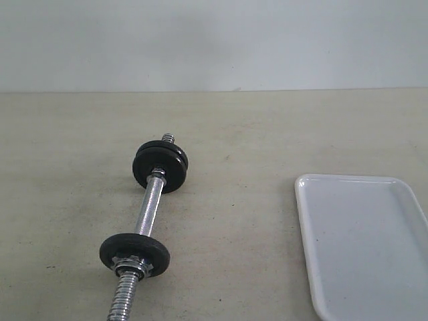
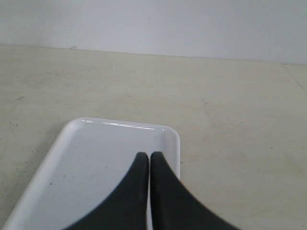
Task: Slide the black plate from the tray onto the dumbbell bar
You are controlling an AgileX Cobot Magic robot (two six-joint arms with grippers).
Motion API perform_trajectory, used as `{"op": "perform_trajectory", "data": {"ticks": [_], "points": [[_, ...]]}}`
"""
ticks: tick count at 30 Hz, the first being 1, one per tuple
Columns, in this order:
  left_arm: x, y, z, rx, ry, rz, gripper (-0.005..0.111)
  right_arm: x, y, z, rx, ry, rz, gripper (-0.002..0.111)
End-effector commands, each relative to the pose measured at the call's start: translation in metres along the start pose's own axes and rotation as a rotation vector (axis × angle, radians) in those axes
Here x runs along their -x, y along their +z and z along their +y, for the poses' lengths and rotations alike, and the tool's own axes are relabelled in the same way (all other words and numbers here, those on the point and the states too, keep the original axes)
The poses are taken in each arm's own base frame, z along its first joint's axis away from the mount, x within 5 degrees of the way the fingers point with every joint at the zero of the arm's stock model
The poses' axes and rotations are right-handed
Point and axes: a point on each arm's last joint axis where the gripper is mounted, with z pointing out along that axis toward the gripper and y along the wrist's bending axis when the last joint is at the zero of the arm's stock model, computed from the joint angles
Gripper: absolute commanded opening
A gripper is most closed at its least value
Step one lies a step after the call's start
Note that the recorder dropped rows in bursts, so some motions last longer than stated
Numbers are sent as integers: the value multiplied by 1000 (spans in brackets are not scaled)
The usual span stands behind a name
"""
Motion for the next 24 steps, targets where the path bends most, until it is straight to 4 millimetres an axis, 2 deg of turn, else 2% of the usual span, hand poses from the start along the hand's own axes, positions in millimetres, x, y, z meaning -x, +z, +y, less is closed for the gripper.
{"op": "perform_trajectory", "data": {"ticks": [1, 14, 24], "points": [[-1, 0, 0, 2, 15, 1, 4, 0, 0, 0, -5, -2, -6, 0], [-1, 0, -3, -34, -107, 1, 4, 0, 0, 0, -5, -2, -6, 0], [-1, 0, -4, -42, -133, 1, 4, 0, 0, 0, -5, -2, -6, 0]]}}
